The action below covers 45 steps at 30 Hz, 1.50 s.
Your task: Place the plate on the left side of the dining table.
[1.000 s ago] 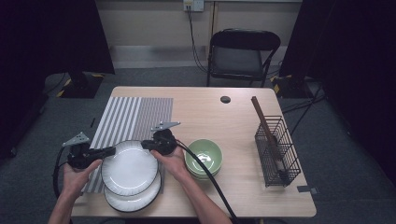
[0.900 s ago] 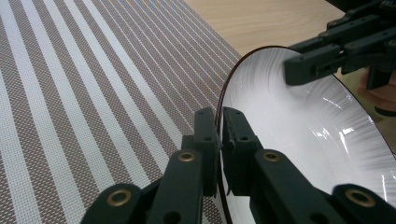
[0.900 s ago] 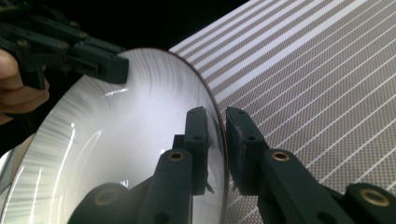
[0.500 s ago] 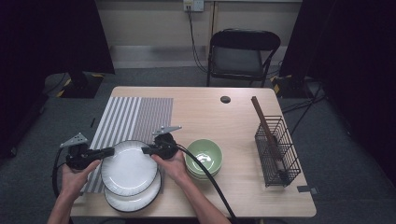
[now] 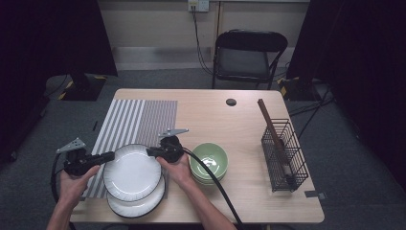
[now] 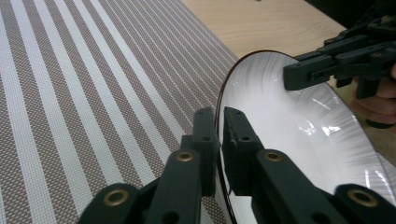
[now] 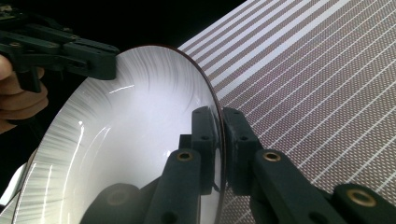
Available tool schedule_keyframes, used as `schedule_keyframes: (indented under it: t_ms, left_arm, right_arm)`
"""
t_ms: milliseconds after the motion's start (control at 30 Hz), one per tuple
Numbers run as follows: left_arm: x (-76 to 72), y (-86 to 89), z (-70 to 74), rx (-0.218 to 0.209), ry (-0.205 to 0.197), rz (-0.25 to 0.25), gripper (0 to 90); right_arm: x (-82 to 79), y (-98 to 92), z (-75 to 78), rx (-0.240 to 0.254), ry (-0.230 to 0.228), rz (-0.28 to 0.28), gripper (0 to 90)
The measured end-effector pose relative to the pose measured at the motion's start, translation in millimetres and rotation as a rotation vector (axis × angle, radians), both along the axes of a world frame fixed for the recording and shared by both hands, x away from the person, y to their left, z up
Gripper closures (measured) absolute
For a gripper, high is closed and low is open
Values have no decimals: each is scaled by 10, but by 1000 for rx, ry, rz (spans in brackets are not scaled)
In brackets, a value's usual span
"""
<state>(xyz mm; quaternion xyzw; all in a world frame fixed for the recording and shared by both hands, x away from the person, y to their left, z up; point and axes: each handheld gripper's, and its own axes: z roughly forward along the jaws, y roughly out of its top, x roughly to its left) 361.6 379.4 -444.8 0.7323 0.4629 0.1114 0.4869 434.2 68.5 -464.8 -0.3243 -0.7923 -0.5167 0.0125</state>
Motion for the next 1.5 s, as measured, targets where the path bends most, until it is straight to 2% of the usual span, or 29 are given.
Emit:
schedule_keyframes:
  t_ms: [100, 233, 333, 400, 533, 700, 1067, 1267, 1500]
  left_arm:
    - [-50, 7, -5, 16, 12, 15, 798]
    - [-71, -6, -38, 7, 28, 6, 786]
    - [-54, -35, -63, 29, 41, 7, 793]
    - [-44, -25, -70, 23, 44, 7, 839]
    - [-30, -19, -64, 20, 38, -1, 842]
    - [29, -19, -16, 37, 27, 2, 850]
    - [175, 18, 43, 5, 18, 19, 859]
    - [279, 16, 96, 28, 16, 31, 857]
    - [318, 36, 35, -15, 29, 36, 855]
  right_arm:
    - [0, 0, 1, -1, -3, 1, 844]
    - [-2, 0, 2, -3, -6, 2, 843]
    - [-1, 0, 1, -3, -9, 3, 844]
    - [-3, -1, 4, -4, -7, 2, 844]
    - [0, 0, 22, 3, -17, -2, 849]
    - [23, 3, 51, -5, -32, -11, 848]
    - [143, 49, 139, -11, -39, -20, 847]
    - [210, 62, 158, -7, -35, -32, 849]
    - [253, 39, 127, 8, -15, -40, 854]
